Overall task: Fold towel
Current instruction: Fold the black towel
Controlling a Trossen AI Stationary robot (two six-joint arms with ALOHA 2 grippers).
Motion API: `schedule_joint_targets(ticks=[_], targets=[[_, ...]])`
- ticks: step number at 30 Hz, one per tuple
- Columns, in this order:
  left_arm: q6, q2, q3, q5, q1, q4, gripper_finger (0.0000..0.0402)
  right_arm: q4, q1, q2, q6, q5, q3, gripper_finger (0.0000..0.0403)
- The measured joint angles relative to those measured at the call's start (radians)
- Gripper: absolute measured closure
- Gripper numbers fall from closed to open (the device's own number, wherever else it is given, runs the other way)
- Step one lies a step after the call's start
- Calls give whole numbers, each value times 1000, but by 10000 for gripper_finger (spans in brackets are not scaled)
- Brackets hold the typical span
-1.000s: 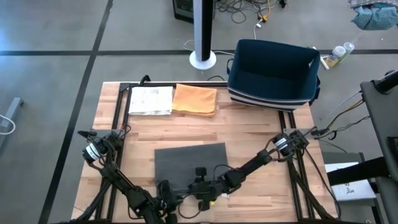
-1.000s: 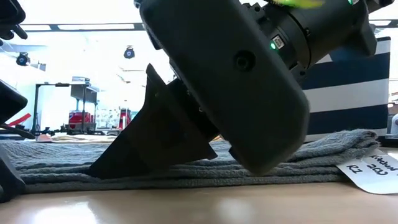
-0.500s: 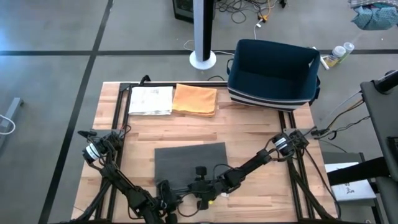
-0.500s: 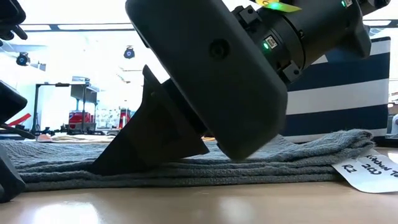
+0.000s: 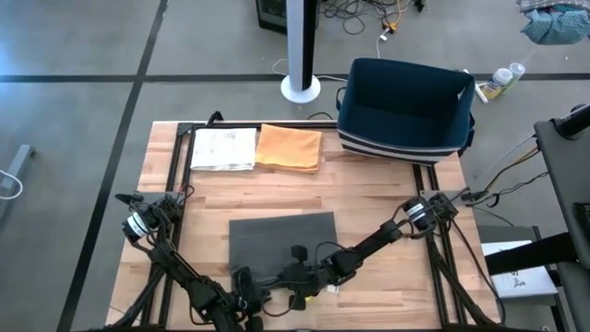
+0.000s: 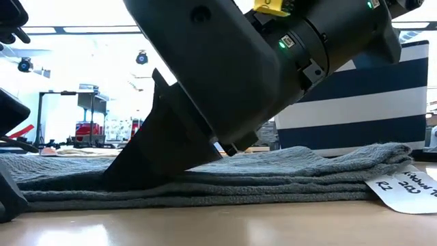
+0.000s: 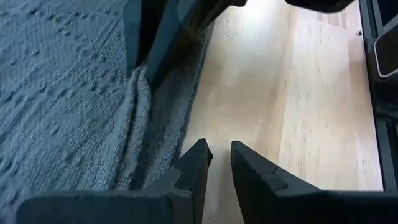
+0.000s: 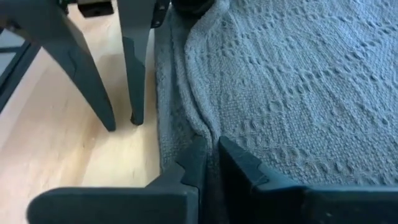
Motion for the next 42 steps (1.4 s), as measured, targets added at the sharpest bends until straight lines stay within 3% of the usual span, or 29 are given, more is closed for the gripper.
schedule_joint_targets(ticks=[24,28,33,42], targets=[[100,-12,-2,-37,2,-4,354,-1,-3,-2,1,-3,11,384],[184,-13,-2,-42,2,73,353,-1,-3,-2,-26,-3,11,384],[301,4,-2,-50,9,207,333,-1,-6,-2,-28,-4,11,384],[277,14,-2,-21,21,196,263,-1,-9,-2,-28,-4,11,384]])
